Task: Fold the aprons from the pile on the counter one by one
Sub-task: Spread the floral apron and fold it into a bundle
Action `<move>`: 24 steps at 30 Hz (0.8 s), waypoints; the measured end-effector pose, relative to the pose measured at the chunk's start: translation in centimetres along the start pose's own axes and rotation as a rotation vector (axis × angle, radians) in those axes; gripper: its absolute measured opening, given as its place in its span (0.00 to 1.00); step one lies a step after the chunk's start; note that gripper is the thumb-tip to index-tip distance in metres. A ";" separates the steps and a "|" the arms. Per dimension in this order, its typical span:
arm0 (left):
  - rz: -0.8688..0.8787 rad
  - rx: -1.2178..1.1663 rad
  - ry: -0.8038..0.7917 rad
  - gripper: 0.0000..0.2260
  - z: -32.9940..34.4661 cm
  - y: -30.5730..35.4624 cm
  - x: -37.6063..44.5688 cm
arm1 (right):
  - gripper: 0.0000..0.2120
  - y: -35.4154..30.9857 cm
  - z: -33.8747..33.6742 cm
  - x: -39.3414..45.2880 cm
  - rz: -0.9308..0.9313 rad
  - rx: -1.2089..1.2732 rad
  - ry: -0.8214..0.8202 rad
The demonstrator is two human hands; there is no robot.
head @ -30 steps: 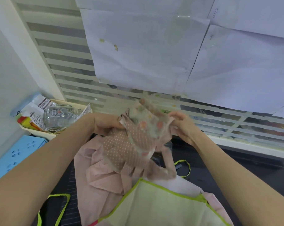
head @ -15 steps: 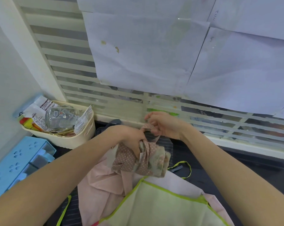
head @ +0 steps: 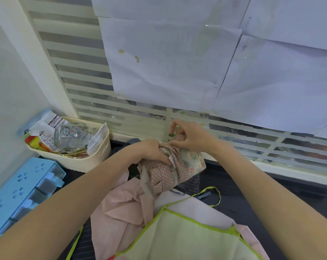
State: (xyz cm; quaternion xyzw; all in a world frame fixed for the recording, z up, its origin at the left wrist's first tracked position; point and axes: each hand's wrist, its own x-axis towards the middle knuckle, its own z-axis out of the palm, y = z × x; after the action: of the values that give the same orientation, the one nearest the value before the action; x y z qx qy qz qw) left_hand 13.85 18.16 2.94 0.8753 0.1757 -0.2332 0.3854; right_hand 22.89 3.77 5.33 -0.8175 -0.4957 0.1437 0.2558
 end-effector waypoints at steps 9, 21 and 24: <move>0.144 -0.184 0.009 0.25 0.6 -0.4 0.0 | 0.12 1.1 -0.5 -0.4 0.091 -0.341 -0.120; 0.202 0.025 0.222 0.24 0.2 -0.6 0.2 | 0.19 3.4 0.8 -1.6 0.012 -0.410 -0.005; 0.257 -0.020 0.160 0.23 -0.3 -0.9 -0.3 | 0.32 4.6 0.6 -2.0 0.047 -0.426 0.028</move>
State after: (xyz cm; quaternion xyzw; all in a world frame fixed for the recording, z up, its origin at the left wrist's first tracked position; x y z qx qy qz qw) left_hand 13.32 18.93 2.77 0.9026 0.0947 -0.1098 0.4053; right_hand 25.06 0.40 2.22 -0.8664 -0.4919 0.0302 0.0806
